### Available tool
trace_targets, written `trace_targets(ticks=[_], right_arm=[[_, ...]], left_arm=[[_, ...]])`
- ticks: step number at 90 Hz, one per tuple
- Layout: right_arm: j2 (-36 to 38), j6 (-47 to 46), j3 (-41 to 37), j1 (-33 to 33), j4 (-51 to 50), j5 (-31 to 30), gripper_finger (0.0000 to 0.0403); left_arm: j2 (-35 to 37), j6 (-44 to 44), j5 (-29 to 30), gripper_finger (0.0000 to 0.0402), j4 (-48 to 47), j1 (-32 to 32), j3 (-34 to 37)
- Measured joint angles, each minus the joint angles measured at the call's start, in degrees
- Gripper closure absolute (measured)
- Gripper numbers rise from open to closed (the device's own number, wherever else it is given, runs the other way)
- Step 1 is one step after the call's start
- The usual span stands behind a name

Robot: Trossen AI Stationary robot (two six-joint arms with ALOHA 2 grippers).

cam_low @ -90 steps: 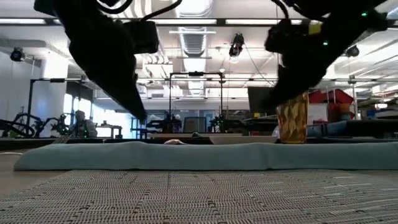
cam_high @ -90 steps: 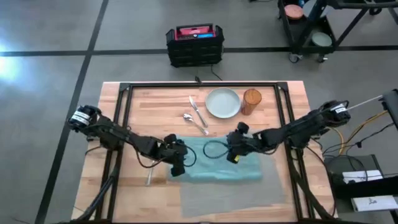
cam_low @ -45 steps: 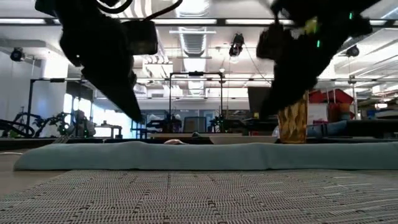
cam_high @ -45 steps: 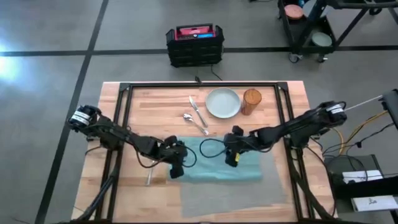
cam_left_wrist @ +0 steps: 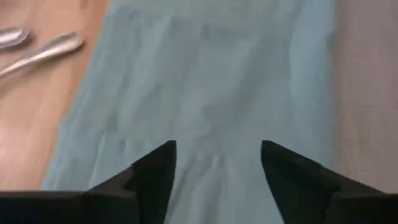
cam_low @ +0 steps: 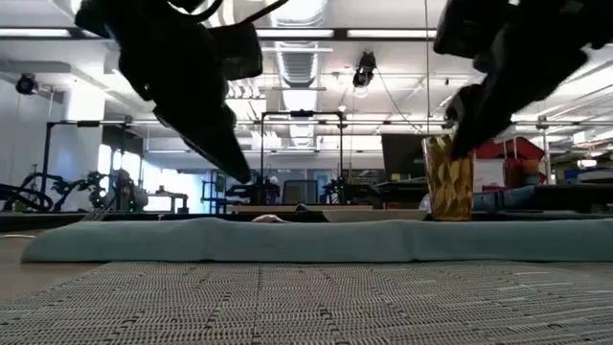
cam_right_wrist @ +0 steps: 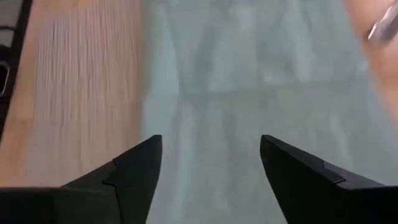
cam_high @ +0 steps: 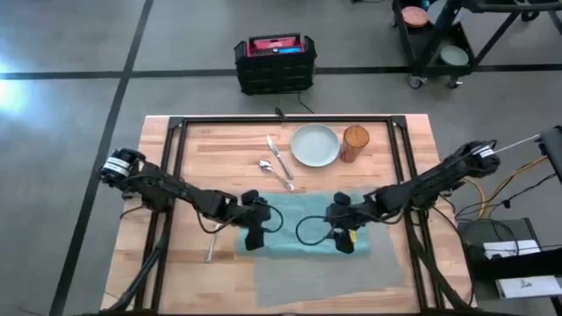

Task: Set table place
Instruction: Fold the blue napkin on the gray placemat

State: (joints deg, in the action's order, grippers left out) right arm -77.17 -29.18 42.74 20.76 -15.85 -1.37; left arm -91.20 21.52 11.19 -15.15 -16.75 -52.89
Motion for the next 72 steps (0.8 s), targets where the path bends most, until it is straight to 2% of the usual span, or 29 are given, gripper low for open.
trace_targets(ticks=[9,18,29,43,72], right_arm=[[1.9,-6.0,0.2,1.7,-6.2,3.9,0.0124],[4.1,-9.5,0.2,4.3,-11.6,4.3,0.0122],[6.0,-10.9,0.2,6.2,-15.9,-0.5,0.0129],[5.6,-9.5,0.2,6.5,-17.4,-4.7,0.0144],[1.7,-9.2,0.3,6.5,-16.1,-7.7,0.0174]], left_arm=[[0.8,-1.1,-0.2,0.0136,-5.6,0.0,-1.9],[1.8,-2.6,-0.1,0.0128,-11.0,0.0,-4.9],[2.1,-5.5,-0.4,0.0135,-14.1,0.1,-5.5],[1.0,-8.9,-1.7,0.0155,-15.0,0.2,-3.0],[-0.7,-8.3,-2.8,0.0189,-12.6,0.4,0.4]])
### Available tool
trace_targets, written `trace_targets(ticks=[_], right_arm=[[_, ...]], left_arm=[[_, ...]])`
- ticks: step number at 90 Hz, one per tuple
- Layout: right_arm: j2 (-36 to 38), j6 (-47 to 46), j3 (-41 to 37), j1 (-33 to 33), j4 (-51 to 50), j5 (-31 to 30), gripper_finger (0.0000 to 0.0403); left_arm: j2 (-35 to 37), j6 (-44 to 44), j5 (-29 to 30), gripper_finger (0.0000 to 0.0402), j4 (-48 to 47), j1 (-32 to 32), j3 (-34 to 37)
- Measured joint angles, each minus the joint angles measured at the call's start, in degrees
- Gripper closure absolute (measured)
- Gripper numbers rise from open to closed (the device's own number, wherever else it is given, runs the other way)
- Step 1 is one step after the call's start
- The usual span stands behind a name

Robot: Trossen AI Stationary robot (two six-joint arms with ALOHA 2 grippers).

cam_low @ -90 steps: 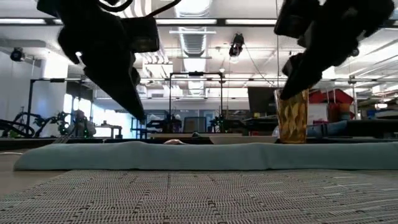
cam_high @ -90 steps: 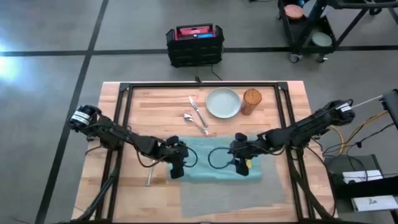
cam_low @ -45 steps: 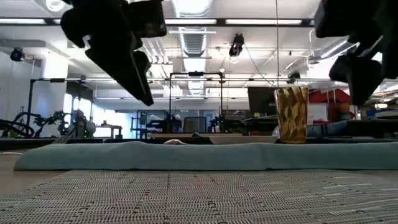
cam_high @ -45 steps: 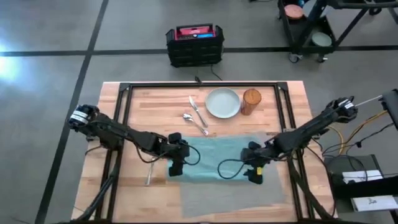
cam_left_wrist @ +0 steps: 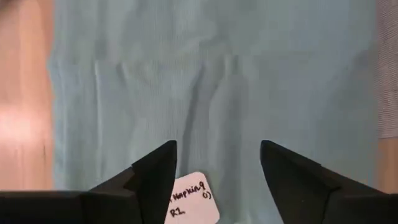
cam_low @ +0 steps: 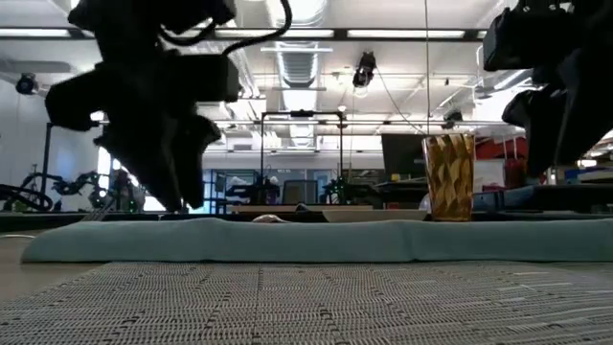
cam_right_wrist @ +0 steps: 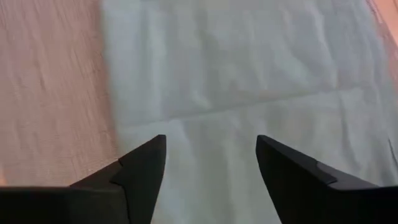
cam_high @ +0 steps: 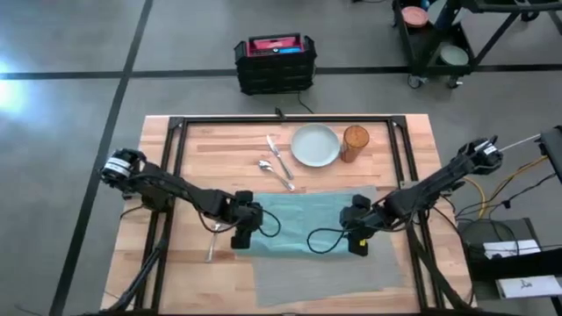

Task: Set table place
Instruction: Fold the blue napkin on the gray placemat

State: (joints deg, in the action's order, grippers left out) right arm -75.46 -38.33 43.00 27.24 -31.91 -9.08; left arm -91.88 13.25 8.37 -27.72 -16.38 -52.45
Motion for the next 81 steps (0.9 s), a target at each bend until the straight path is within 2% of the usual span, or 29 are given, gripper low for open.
trace_targets(ticks=[21,43,62,81], right_arm=[[-2.9,1.6,0.0,0.0,-0.4,0.0,0.0188],[-3.5,3.7,0.0,0.0,-0.9,0.0,0.019],[-3.5,6.5,-0.5,0.0,-1.7,-0.1,0.0174],[-3.5,6.3,-2.0,-0.6,-2.4,-1.1,0.0138]], left_arm=[[-0.6,0.8,-1.9,0.0185,4.2,0.0,1.5],[-1.0,0.7,-1.9,0.0177,4.7,0.0,2.4],[-1.7,1.0,-2.0,0.0177,6.0,0.0,3.5],[-1.7,1.2,-2.0,0.0186,6.2,0.0,3.5]])
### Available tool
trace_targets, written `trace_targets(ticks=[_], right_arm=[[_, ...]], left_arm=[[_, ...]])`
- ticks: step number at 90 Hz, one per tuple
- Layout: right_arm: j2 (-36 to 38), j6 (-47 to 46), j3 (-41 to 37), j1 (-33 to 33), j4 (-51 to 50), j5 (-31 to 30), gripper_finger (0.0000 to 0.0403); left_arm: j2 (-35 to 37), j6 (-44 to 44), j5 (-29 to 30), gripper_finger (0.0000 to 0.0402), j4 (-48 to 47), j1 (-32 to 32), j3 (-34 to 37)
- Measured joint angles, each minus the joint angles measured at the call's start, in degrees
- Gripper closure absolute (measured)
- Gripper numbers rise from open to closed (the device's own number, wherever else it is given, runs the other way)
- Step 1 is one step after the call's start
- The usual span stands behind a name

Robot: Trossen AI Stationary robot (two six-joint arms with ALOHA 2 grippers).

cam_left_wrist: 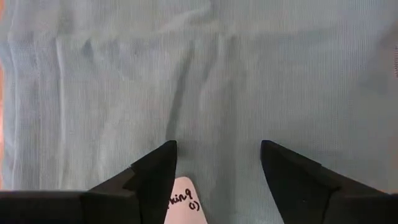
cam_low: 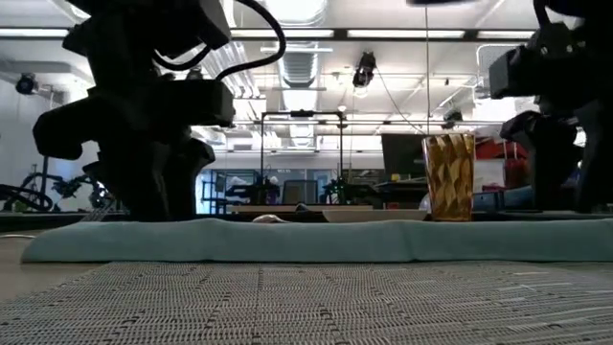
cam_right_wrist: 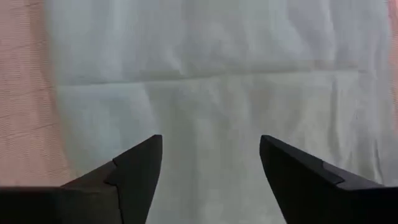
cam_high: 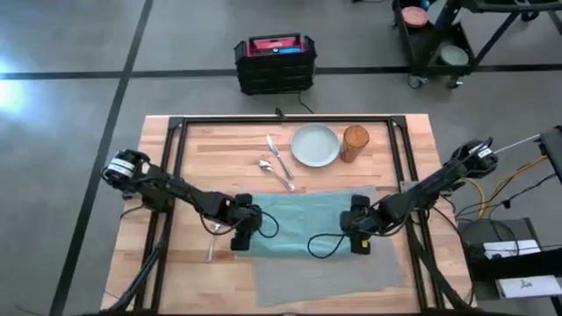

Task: Set table place
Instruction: Fold the blue napkin on the gray placemat

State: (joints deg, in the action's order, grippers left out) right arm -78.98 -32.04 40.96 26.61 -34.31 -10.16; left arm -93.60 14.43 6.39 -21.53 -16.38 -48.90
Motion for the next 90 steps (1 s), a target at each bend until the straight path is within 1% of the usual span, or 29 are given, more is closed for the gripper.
trace_targets(ticks=[11,22,34,42,47,55,65,76,90], right_arm=[[0.0,-0.1,-0.4,-0.3,-0.1,-0.3,0.0122],[0.0,2.0,-0.8,-0.3,-0.7,0.7,0.0118],[0.7,0.6,-0.6,-1.5,-4.6,-3.1,0.0129],[1.8,0.0,-0.5,-2.7,-6.4,-3.3,0.0142],[2.0,0.4,-0.5,-3.0,-6.2,-1.9,0.015],[2.1,2.9,-0.5,-3.0,-5.2,2.9,0.0162],[2.0,3.1,-0.6,-2.6,-4.0,7.2,0.0171],[2.0,3.1,-0.7,-2.3,-3.1,7.1,0.0173],[2.0,2.7,-0.8,-2.3,-2.5,4.3,0.0158]], left_arm=[[0.0,-0.2,0.0,0.0185,0.1,0.0,0.0],[0.0,-0.2,0.0,0.0179,0.1,0.0,0.0],[0.0,-0.2,0.1,0.0176,0.0,0.0,0.0],[0.5,0.0,0.3,0.0179,-0.7,0.0,-0.6],[1.0,0.0,0.3,0.0184,-0.5,0.0,-1.0],[1.5,0.0,0.1,0.019,-0.6,0.0,-1.0],[1.6,0.0,-0.3,0.0194,-0.7,0.0,-0.8],[1.1,0.0,-0.5,0.0187,-0.5,0.0,-0.3],[0.1,0.0,-1.0,0.0173,-0.1,0.0,0.1]])
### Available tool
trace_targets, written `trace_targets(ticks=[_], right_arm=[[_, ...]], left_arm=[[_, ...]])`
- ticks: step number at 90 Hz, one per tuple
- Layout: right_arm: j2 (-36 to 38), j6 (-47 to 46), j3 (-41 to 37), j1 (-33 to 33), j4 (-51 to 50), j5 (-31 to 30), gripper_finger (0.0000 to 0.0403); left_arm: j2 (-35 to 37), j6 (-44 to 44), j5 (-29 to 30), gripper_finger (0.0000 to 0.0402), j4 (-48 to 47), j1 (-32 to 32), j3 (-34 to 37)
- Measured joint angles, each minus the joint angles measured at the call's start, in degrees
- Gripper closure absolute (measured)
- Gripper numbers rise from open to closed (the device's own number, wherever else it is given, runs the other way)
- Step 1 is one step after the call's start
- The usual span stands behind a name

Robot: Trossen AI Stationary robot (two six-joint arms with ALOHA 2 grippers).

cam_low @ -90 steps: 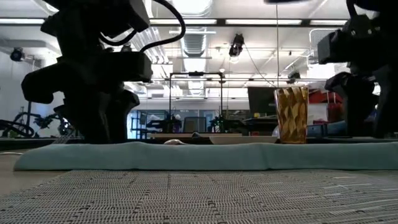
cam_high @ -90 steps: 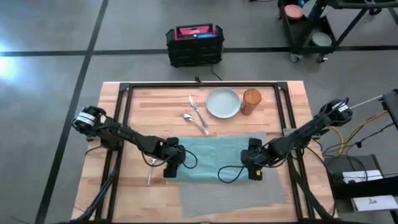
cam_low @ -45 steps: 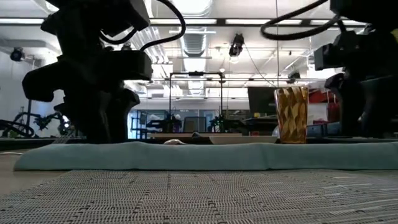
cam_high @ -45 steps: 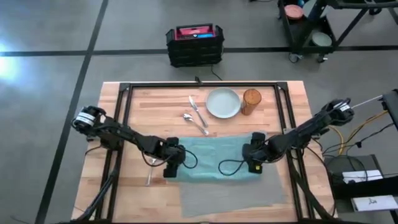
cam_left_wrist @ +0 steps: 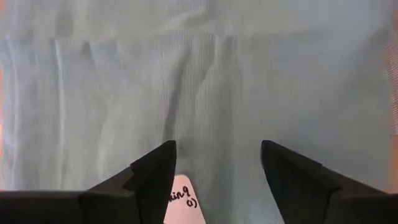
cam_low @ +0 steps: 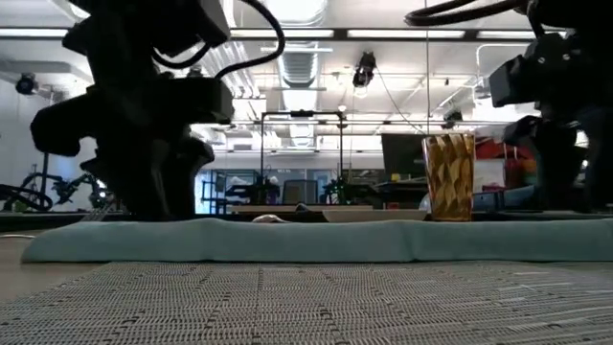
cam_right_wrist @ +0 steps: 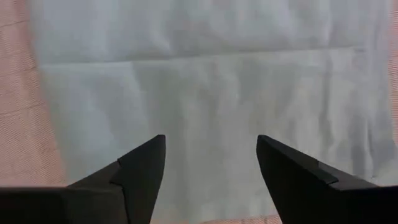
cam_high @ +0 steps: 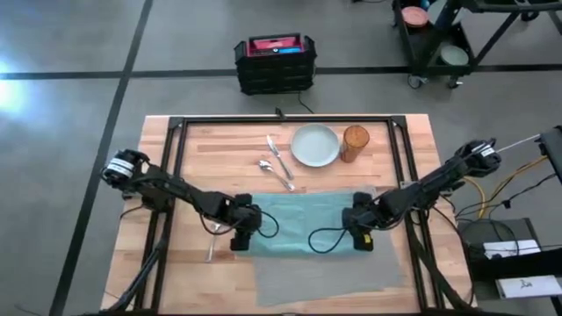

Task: Set table place
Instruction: Fold the blue napkin on the gray placemat

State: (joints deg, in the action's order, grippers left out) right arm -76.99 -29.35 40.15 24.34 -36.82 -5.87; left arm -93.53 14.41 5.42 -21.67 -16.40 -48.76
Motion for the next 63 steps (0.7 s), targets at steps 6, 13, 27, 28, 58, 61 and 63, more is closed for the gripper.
trace_targets(ticks=[6,13,27,28,58,61,63], right_arm=[[0.0,0.0,-0.2,0.0,0.2,-0.1,0.0151],[0.0,0.0,-0.5,0.0,0.3,-0.1,0.0142],[0.0,-0.1,-2.2,0.0,2.2,-0.1,0.0133],[0.0,-0.1,-2.3,0.0,2.4,-0.1,0.0133],[0.0,0.0,-4.0,0.0,4.2,0.3,0.0155],[0.0,0.0,-4.1,0.0,4.3,0.3,0.0157],[0.0,0.0,-4.2,0.0,4.4,0.3,0.0159]], left_arm=[[-0.1,0.0,-0.2,0.0167,0.1,0.0,0.0],[-0.1,0.0,-0.2,0.0163,0.1,0.0,0.0],[-0.1,0.0,2.0,0.0167,0.2,0.0,0.0],[-0.1,0.0,2.0,0.0168,0.2,0.0,0.0],[-0.1,-0.2,2.1,0.0191,0.2,0.0,0.2],[-0.1,-0.2,2.1,0.0192,0.3,0.0,0.4],[-0.1,-0.2,2.1,0.0192,0.3,0.0,0.5]])
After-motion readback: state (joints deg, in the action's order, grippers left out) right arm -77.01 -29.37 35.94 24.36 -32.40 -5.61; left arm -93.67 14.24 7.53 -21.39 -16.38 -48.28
